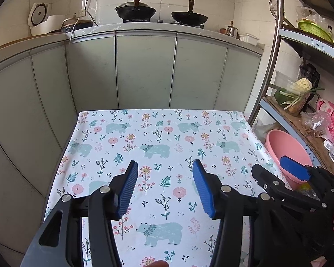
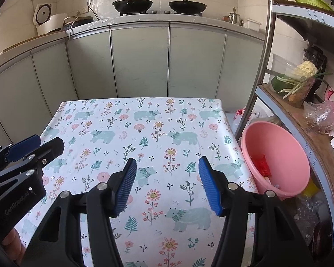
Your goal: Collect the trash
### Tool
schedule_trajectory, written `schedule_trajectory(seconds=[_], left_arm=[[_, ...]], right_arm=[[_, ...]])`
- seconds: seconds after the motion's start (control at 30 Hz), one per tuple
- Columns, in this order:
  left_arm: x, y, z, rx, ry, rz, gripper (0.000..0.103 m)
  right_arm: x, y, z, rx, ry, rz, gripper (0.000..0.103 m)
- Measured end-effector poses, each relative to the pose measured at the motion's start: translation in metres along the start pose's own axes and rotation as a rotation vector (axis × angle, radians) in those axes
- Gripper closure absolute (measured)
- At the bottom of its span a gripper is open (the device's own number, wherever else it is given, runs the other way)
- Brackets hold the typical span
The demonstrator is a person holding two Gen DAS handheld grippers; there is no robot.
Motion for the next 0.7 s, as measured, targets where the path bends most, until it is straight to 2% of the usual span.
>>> schedule_trajectory(seconds=[0.7], left_arm=[[0.0023,-0.0022,0.005,-0.013,-0.006,-0.011,0.053]], right_arm=[[0.0026,-0.0025,0.0062,-0.005,-0.011,0.001,0.045]])
Point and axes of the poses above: each gripper's, at about its wrist camera, not at the fingertips, and y roughly against the way its jaws point, x to its right, z to its underside, the point moved 7 cm from there along -y, roughly the way its jaws point, and after that the axes turned 11 degrees about x, right-handed, at the moved point
